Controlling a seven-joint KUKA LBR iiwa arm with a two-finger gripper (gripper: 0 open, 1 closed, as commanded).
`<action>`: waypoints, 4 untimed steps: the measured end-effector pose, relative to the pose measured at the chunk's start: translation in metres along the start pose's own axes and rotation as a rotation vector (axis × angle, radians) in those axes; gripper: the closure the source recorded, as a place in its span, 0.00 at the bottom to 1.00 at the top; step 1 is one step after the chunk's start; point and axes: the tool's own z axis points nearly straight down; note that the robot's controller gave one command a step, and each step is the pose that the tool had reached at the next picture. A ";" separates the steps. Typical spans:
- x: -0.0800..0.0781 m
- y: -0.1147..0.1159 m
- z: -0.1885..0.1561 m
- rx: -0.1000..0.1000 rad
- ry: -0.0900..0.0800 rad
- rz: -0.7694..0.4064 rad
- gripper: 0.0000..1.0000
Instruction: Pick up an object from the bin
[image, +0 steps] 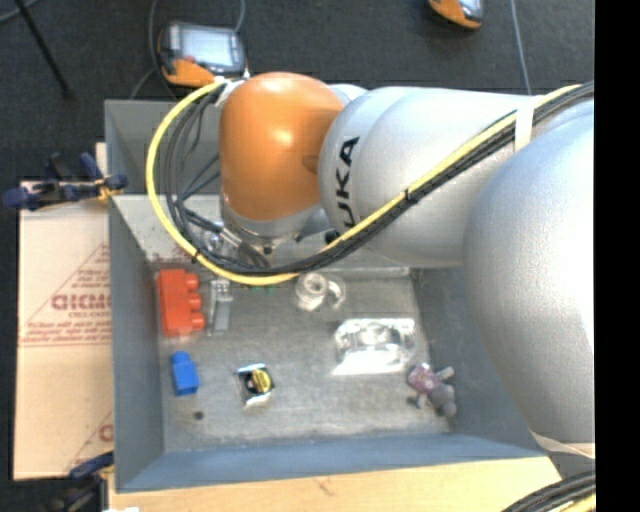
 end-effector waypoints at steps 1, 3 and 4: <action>0.074 0.008 0.092 0.001 0.008 -0.568 0.00; 0.043 0.018 0.143 -0.001 0.000 -0.493 1.00; 0.018 -0.002 -0.012 0.001 -0.010 -0.526 1.00</action>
Offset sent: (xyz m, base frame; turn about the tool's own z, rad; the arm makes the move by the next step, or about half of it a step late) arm -0.0727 0.0099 -0.0906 -0.5679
